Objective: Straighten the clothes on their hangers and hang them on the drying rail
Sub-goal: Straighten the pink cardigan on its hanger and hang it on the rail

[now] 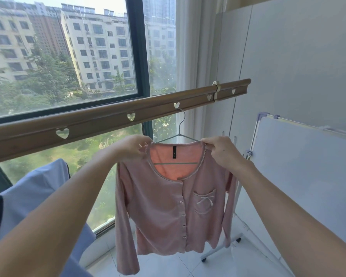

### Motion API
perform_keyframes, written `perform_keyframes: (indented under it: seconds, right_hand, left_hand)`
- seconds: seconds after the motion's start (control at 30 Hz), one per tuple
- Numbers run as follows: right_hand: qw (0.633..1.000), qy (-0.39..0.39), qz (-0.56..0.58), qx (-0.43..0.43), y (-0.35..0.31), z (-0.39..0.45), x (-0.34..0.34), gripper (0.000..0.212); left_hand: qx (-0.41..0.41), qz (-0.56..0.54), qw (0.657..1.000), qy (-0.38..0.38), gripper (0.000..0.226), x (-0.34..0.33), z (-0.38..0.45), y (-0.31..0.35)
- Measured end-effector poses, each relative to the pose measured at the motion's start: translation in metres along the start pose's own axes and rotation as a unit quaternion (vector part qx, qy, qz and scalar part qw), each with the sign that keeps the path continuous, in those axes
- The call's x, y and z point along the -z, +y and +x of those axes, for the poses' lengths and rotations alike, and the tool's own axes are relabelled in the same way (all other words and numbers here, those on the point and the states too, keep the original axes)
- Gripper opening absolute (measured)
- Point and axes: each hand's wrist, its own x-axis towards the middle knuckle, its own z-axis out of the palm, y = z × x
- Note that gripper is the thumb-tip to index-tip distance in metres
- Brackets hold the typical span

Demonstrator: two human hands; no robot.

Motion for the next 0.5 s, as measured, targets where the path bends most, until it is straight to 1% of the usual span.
perform_keyframes:
  seconds: [0.07, 0.13, 0.27, 0.37, 0.5]
  right_hand:
    - [1.000, 0.001, 0.020, -0.011, -0.002, -0.003, -0.002, 0.066]
    - [1.000, 0.005, 0.026, -0.014, -0.003, -0.005, -0.002, 0.067]
    - [1.000, 0.005, 0.023, -0.018, 0.001, -0.005, -0.004, 0.067]
    - [1.000, 0.002, 0.015, -0.023, 0.001, -0.002, -0.006, 0.059]
    - [1.000, 0.002, -0.007, -0.017, 0.000, 0.000, -0.006, 0.050]
  left_hand:
    - [-0.055, -0.008, 0.997, 0.048, 0.023, 0.002, 0.005, 0.017]
    - [-0.072, -0.016, 0.994, 0.083, 0.014, 0.001, 0.008, 0.023]
    - [-0.055, -0.079, 0.986, 0.136, 0.008, -0.007, 0.011, 0.013]
    - [-0.054, -0.104, 0.975, 0.187, 0.005, -0.014, 0.014, 0.014]
    - [-0.053, -0.122, 0.968, 0.211, 0.007, -0.018, 0.015, 0.020]
